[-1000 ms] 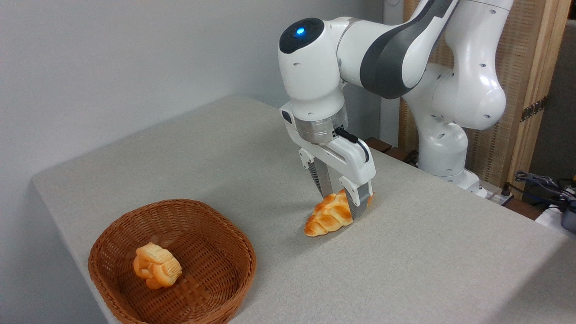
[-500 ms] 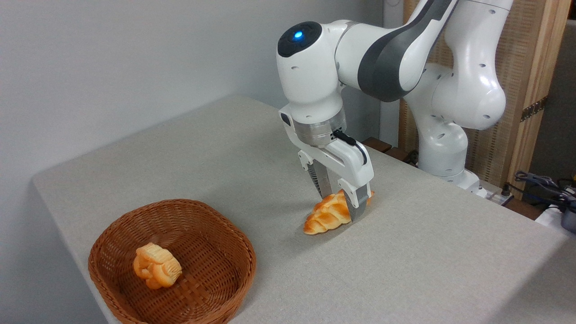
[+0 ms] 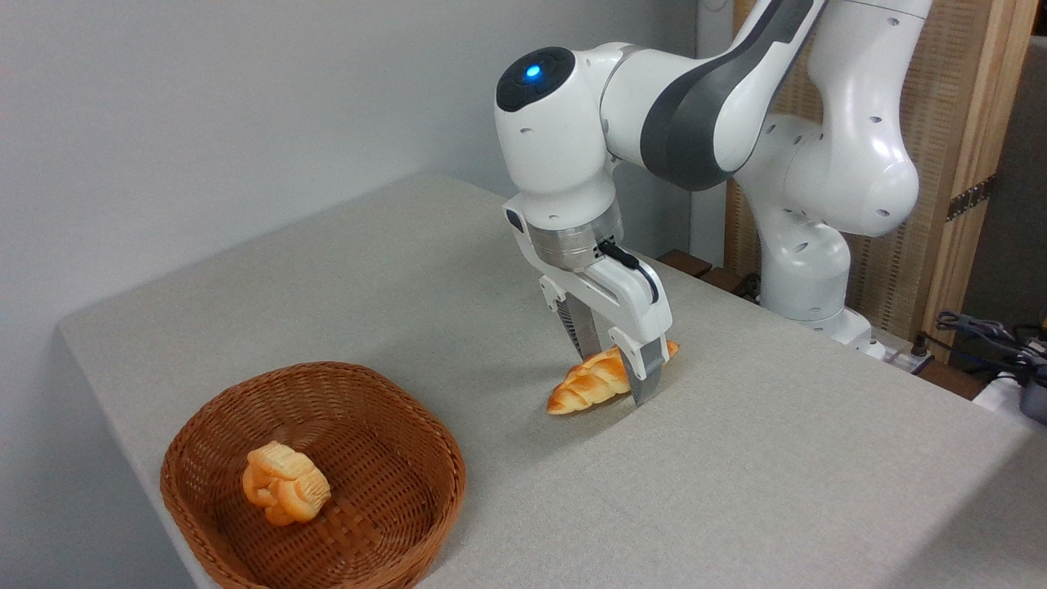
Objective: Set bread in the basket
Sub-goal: 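Close the gripper around the middle of the braided roll, then lift the braided roll and carry it over the wicker basket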
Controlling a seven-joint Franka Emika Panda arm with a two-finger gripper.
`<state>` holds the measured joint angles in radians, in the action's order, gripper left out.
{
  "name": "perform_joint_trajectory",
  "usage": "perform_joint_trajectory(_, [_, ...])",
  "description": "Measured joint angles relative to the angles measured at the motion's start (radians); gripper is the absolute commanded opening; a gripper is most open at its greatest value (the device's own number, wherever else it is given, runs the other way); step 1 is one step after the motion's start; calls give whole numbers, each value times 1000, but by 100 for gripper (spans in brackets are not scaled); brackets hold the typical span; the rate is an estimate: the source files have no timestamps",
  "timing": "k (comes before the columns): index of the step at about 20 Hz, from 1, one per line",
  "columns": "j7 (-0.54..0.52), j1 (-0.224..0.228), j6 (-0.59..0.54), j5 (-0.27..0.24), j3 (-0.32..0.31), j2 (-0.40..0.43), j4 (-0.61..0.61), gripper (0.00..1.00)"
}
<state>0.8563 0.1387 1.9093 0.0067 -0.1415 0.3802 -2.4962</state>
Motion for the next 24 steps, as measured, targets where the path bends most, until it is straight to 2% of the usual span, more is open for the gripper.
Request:
perform_joint_trajectory(3, [0, 2, 0, 0, 0, 0, 0, 28])
perform_joint_trajectory(5, [0, 2, 0, 0, 0, 0, 0, 25])
perform_joint_trajectory(16, [0, 3, 1, 0, 0, 2, 2, 24])
perform_joint_trajectory(17, [0, 3, 2, 0, 0, 3, 4, 21])
perform_joint_trajectory(20, [0, 3, 7, -1, 0, 3, 20, 21])
perform_joint_trajectory(24, [0, 8, 78, -15, 0, 3, 46, 21])
